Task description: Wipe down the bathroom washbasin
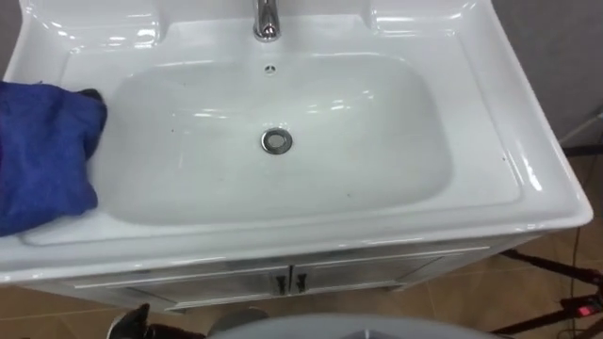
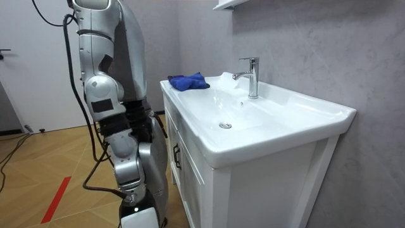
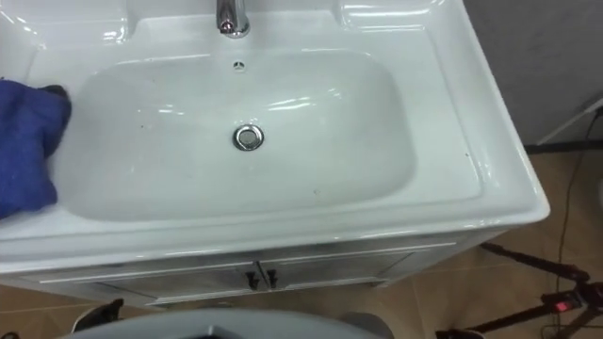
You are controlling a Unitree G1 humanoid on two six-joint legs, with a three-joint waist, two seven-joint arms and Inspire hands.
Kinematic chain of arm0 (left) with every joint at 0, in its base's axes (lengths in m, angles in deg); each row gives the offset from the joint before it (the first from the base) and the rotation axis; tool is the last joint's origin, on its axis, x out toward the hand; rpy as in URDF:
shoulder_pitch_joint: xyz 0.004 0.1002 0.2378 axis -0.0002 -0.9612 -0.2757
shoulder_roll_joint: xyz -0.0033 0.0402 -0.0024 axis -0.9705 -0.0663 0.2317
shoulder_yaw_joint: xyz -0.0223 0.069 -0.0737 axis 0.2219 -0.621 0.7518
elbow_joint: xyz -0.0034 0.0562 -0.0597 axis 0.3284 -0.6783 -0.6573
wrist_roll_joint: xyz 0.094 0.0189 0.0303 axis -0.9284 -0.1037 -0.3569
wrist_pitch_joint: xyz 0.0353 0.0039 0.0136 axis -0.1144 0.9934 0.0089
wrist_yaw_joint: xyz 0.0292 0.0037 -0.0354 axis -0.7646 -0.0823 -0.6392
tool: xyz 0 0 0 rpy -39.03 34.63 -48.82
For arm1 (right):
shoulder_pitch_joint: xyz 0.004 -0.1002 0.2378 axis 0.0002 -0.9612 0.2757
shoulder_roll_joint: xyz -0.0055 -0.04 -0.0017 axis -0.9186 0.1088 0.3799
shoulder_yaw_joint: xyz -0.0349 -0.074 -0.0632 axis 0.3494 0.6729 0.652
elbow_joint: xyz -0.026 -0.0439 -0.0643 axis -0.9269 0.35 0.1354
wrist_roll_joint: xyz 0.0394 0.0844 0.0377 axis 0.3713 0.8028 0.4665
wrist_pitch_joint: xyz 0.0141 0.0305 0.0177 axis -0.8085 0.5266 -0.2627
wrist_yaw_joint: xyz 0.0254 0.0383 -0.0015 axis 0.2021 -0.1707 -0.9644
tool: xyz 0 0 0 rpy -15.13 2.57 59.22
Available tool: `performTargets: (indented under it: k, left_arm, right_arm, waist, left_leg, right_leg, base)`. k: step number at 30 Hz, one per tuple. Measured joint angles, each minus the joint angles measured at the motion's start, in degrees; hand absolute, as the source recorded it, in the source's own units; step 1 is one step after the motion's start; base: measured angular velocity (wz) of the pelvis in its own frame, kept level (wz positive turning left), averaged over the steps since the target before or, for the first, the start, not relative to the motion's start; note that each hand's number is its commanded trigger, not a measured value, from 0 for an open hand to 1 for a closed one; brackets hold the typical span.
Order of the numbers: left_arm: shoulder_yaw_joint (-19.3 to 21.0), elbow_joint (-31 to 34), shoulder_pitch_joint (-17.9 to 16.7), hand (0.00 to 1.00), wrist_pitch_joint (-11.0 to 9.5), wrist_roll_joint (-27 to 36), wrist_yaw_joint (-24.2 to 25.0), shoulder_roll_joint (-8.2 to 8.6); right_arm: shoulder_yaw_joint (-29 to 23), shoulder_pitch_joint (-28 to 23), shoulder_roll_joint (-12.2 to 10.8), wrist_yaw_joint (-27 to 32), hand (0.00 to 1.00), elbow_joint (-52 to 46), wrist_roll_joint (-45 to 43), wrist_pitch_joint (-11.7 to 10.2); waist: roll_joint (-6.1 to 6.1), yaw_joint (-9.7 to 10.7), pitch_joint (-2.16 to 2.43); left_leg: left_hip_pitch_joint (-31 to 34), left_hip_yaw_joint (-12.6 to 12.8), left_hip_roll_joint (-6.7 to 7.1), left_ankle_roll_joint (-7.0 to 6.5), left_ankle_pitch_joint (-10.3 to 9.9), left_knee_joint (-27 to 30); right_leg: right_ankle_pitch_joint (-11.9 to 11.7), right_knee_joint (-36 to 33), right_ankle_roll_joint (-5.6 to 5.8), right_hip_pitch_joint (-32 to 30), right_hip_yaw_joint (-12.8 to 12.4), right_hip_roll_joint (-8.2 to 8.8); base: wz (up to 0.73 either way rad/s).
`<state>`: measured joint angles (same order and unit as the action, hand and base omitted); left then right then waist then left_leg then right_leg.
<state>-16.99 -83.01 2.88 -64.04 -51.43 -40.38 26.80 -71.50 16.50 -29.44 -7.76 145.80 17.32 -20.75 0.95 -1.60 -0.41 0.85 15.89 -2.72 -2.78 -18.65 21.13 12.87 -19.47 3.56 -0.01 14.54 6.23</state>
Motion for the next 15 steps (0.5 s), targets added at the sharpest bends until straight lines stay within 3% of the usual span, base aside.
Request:
performTargets:
  k: [15]
  left_arm:
    - [-1.8, -3.9, 1.4, 0.00, 0.0, -1.5, 3.2, -0.04]
  right_arm:
    - [0.0, -0.1, -1.1, 0.0, 0.00, 1.6, -0.7, 0.0]
  waist:
    - [-0.22, 1.4, 0.05]
  left_leg:
    - [-1.8, 0.6, 0.46, -0.13, 0.1, -1.8]
  right_leg:
    - [-0.1, 0.8, 0.25, 1.1, -0.3, 0.09]
  base:
    - [-0.01]
